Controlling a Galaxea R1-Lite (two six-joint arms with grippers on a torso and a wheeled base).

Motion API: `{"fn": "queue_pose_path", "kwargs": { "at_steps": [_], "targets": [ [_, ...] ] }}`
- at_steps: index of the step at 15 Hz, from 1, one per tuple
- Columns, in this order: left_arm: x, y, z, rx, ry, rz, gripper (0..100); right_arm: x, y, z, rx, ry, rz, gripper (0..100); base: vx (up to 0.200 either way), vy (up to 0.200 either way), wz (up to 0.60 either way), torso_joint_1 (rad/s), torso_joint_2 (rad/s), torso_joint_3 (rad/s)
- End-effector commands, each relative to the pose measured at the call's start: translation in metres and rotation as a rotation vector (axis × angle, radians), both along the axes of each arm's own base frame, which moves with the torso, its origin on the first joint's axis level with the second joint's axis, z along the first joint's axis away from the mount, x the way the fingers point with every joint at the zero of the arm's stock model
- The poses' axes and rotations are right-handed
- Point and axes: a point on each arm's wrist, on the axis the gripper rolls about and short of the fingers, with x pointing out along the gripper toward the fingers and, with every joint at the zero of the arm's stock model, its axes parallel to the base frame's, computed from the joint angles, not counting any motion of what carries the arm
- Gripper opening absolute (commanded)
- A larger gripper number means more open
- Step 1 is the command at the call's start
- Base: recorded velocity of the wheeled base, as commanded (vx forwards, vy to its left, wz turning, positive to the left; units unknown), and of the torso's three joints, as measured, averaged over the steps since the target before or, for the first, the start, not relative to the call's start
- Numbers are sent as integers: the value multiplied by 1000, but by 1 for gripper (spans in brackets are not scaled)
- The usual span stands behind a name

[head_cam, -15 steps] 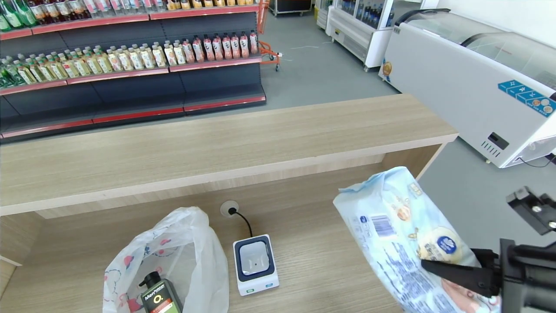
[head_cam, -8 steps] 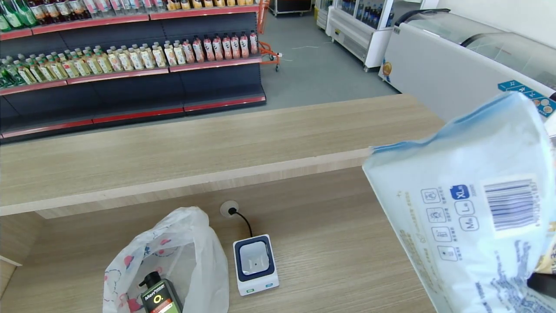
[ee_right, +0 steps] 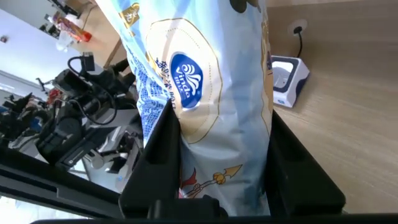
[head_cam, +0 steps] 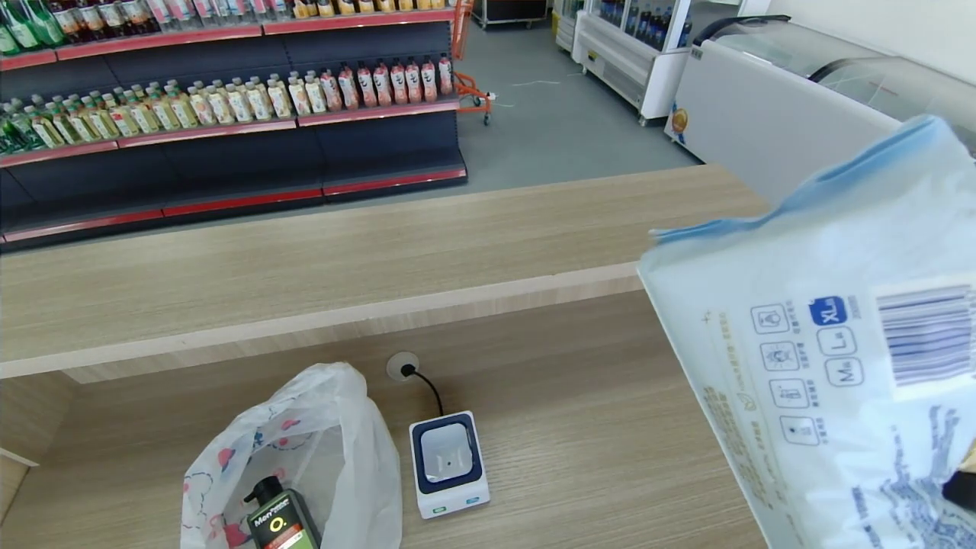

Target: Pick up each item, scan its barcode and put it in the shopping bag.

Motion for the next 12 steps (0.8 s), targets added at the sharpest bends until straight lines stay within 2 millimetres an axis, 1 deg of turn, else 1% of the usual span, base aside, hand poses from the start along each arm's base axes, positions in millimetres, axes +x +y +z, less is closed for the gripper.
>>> {"fn": "queue_pose_path", "kwargs": {
  "at_steps": [1, 3, 6, 7, 9, 12],
  "targets": [
    [0, 0, 0, 0, 0, 1, 100, -1, 2, -4, 16, 2, 30, 0, 0, 0, 0, 0, 0, 0],
    [0, 0, 0, 0, 0, 1, 100, -2, 3, -2, 27, -11, 53, 0, 0, 0, 0, 0, 0, 0],
    [0, 0, 0, 0, 0, -1, 100, -9, 3, -6, 46, 22, 199, 0, 0, 0, 0, 0, 0, 0],
    [0, 0, 0, 0, 0, 1, 100, -10, 4, -9, 53, 57, 253, 0, 0, 0, 0, 0, 0, 0],
    [0, 0, 0, 0, 0, 1, 100, -3, 8, -11, 44, 77, 259, 0, 0, 0, 0, 0, 0, 0],
    [0, 0, 0, 0, 0, -1, 100, 14, 17, -10, 50, 63, 261, 0, 0, 0, 0, 0, 0, 0]
  ]
}}
